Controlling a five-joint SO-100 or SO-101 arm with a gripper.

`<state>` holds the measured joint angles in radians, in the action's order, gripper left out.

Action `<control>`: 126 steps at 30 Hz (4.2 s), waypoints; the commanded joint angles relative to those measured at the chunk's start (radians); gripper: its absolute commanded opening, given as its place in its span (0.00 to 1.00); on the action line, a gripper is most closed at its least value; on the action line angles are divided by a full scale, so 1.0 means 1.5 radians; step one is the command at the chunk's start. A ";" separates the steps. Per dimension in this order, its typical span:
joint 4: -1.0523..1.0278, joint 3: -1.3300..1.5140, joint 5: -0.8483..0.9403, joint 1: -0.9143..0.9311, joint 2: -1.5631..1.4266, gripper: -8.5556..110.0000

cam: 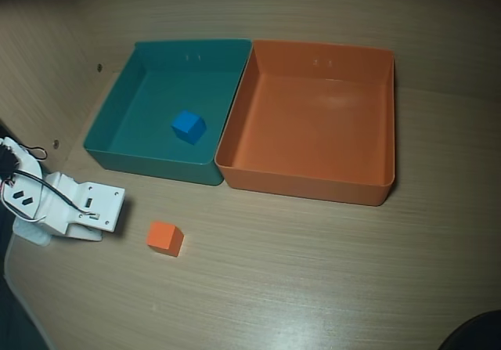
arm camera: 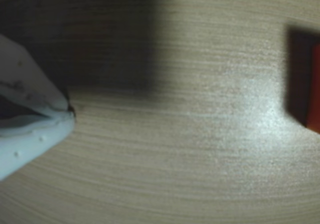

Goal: Grasp a cube and put it in the box.

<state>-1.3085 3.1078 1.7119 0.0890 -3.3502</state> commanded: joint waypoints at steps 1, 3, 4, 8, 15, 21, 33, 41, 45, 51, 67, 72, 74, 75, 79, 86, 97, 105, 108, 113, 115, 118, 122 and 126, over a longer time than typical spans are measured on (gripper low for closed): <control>-0.013 0.043 -0.002 -0.002 -0.001 0.03; -0.013 0.043 -0.002 -0.002 -0.001 0.03; -0.013 0.043 -0.002 -0.002 -0.001 0.03; -0.013 0.043 -0.002 -0.002 -0.001 0.03; -0.013 0.043 -0.002 -0.002 -0.001 0.03; -0.013 0.043 -0.002 -0.002 -0.001 0.03; -0.013 0.043 -0.002 -0.002 -0.001 0.03; -0.013 0.043 -0.002 -0.002 -0.001 0.03; -0.013 0.043 -0.002 -0.002 -0.001 0.03; -0.013 0.043 -0.002 -0.002 -0.001 0.03; -0.013 0.043 -0.002 -0.008 -0.001 0.04; -0.013 0.043 -0.002 -0.008 -0.001 0.04; -0.013 0.043 -0.002 -0.008 -0.001 0.03; -0.013 0.043 -0.002 -0.007 -0.001 0.03; -0.013 0.043 -0.002 -0.001 -0.001 0.04; -0.013 0.043 -0.002 -0.007 -0.001 0.03; -0.015 -0.051 0.009 -0.009 0.042 0.03; -0.015 -0.253 0.010 -0.010 0.263 0.03; -0.007 -0.329 0.011 -0.011 0.349 0.03; -0.007 -0.460 0.011 -0.038 0.467 0.03; -0.007 -0.506 0.011 -0.055 0.510 0.03; -0.007 -0.563 0.011 -0.072 0.568 0.03; -0.007 -0.625 0.012 -0.087 0.633 0.03; -0.006 -0.670 0.019 -0.093 0.683 0.03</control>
<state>-1.3284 2.1875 1.7273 -0.0476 -2.3485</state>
